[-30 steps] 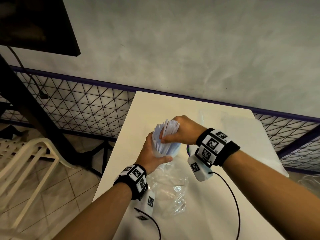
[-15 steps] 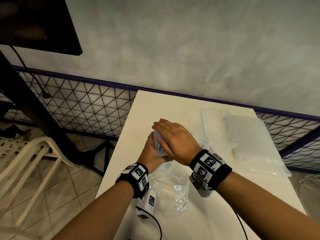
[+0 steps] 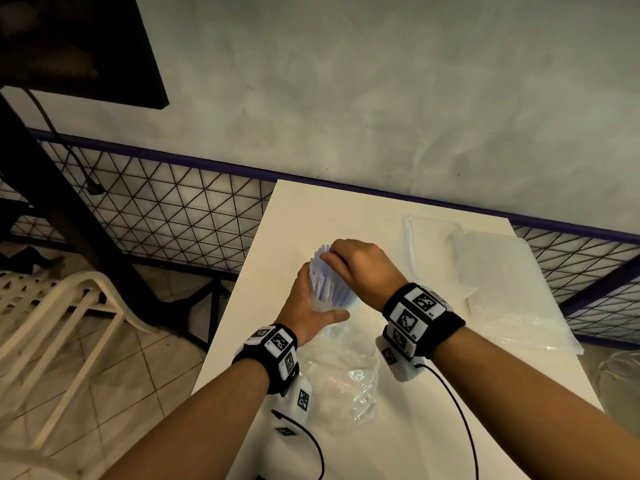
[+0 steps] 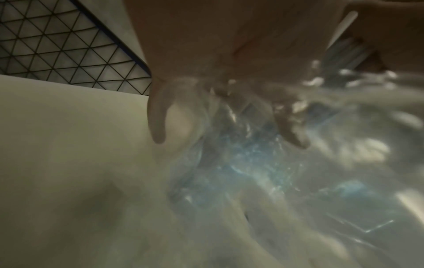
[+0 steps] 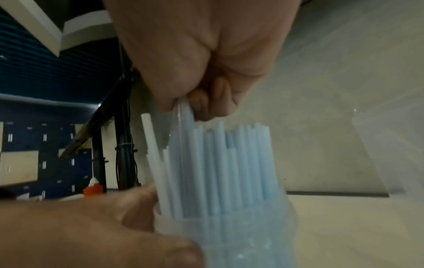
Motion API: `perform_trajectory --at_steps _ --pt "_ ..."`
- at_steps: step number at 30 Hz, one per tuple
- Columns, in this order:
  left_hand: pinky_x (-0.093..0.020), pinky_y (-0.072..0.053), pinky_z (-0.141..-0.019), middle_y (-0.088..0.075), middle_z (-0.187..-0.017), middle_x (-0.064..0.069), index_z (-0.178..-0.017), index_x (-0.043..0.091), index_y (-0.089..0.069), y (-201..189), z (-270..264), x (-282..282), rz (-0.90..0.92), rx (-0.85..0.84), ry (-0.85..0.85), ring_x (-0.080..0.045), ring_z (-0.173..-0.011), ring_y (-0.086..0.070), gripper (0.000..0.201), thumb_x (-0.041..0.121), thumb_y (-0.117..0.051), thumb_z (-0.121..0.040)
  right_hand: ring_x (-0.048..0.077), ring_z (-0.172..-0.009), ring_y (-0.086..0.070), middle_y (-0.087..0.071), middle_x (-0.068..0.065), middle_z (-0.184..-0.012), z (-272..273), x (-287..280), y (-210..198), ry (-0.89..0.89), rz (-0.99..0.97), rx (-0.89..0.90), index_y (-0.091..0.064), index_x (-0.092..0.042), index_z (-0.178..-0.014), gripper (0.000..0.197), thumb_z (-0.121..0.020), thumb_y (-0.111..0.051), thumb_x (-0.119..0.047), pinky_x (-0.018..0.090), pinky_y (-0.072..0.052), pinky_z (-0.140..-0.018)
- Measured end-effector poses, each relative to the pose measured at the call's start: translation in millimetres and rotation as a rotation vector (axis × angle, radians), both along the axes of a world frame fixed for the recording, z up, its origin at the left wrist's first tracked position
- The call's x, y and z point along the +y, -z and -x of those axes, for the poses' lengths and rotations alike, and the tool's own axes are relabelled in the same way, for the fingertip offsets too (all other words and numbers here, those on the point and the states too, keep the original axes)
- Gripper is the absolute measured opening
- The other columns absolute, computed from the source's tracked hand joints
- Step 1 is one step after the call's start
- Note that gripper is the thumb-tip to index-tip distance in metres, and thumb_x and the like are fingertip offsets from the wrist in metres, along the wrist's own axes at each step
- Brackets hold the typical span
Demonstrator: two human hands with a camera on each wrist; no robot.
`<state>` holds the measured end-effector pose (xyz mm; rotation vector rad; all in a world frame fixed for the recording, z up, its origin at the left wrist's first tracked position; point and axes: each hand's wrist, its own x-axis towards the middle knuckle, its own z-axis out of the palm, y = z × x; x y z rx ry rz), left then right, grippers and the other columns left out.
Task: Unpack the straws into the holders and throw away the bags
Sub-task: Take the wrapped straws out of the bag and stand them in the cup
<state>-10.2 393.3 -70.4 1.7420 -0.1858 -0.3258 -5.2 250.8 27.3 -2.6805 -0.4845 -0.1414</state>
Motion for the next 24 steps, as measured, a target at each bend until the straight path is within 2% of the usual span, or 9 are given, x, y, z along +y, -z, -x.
perform_trajectory --at_steps 3,5,6,8,10,13,15,18,24 --pt "-0.027 -0.028 -0.112 -0.029 -0.151 0.016 -0.147 0.035 -0.017 2.0 -0.3 0.0 -0.012 -0.006 0.005 -0.001 -0.139 -0.026 0.113 0.033 -0.09 -0.06 0.019 -0.071 -0.046 -0.053 0.001 -0.079 1.4 4.8 -2.0 -0.017 -0.017 0.053 -0.049 -0.016 -0.083 0.028 -0.106 -0.042 -0.03 0.031 -0.037 -0.069" --pt "-0.014 -0.03 -0.105 -0.035 -0.143 0.019 -0.14 0.034 -0.023 0.7 -0.2 -1.0 -0.001 -0.022 0.012 0.006 -0.132 -0.032 0.103 0.023 -0.089 -0.063 0.021 -0.076 -0.047 -0.059 0.008 -0.085 7.6 8.8 6.0 -0.082 0.07 -0.052 -0.059 -0.009 -0.087 0.034 -0.106 -0.038 -0.028 0.036 -0.041 -0.074" --pt "-0.004 -0.031 -0.097 -0.038 -0.136 0.023 -0.136 0.036 -0.023 -0.9 -0.2 -1.3 0.008 -0.042 0.016 0.015 -0.124 -0.037 0.099 0.014 -0.088 -0.065 0.023 -0.083 -0.049 -0.062 0.008 -0.092 11.6 10.0 12.1 -0.1 0.142 -0.131 -0.064 -0.008 -0.093 0.039 -0.105 -0.035 -0.03 0.038 -0.042 -0.076" --pt "0.004 -0.034 -0.085 -0.04 -0.128 0.026 -0.132 0.036 -0.023 -0.9 -1.2 -1.6 0.026 -0.061 0.022 0.026 -0.112 -0.04 0.097 0.003 -0.086 -0.066 0.023 -0.107 -0.05 -0.061 0.003 -0.117 15.2 9.0 17.4 -0.065 0.206 -0.174 -0.067 -0.017 -0.111 0.046 -0.103 -0.028 -0.038 0.039 -0.04 -0.083" --pt "0.002 -0.033 -0.088 -0.04 -0.132 0.022 -0.135 0.037 -0.021 1.4 -0.9 -1.2 0.016 -0.071 0.012 0.013 -0.121 -0.04 0.101 0.01 -0.088 -0.065 0.019 -0.126 -0.047 -0.058 -0.004 -0.133 12.3 4.9 18.9 -0.031 0.2 -0.158 -0.064 -0.021 -0.123 0.049 -0.103 -0.024 -0.041 0.038 -0.032 -0.092" --pt "-0.009 -0.027 -0.1 -0.032 -0.138 0.021 -0.143 0.036 -0.013 1.8 0.7 0.1 -0.008 -0.047 0.001 0.005 -0.128 -0.03 0.11 0.021 -0.089 -0.065 0.014 -0.143 -0.036 -0.05 -0.008 -0.148 9.7 -2.5 19.8 0.016 0.232 -0.129 -0.053 -0.023 -0.139 0.046 -0.106 -0.025 -0.038 0.037 -0.019 -0.104" --pt "-0.005 -0.03 -0.098 -0.035 -0.137 0.023 -0.138 0.039 -0.016 2.8 -0.3 0.0 0.0 -0.049 0.009 0.006 -0.126 -0.035 0.106 0.019 -0.089 -0.064 0.012 -0.15 -0.024 -0.039 -0.01 -0.156 13.6 -3.7 23.9 0.004 0.286 -0.073 -0.04 -0.025 -0.149 0.051 -0.106 -0.017 -0.04 0.04 -0.01 -0.111" --pt "0.004 -0.031 -0.093 -0.036 -0.133 0.031 -0.134 0.042 -0.019 2.7 -0.8 -0.6 0.026 -0.074 0.035 0.015 -0.124 -0.037 0.101 0.016 -0.088 -0.065 0.013 -0.152 -0.017 -0.031 -0.009 -0.161 21.2 -3.2 28.6 -0.027 0.341 -0.04 -0.03 -0.025 -0.154 0.061 -0.101 -0.007 -0.044 0.043 -0.004 -0.113" --pt "0.003 -0.029 -0.095 -0.027 -0.135 0.039 -0.129 0.05 -0.022 1.1 -1.1 0.0 0.054 -0.132 0.066 0.028 -0.123 -0.029 0.095 0.007 -0.083 -0.07 0.014 -0.154 0.006 -0.01 -0.01 -0.166 21.6 -1.9 27.4 0.005 0.377 0.008 -0.011 -0.026 -0.158 0.081 -0.092 -0.001 -0.072 0.053 0.003 -0.119"
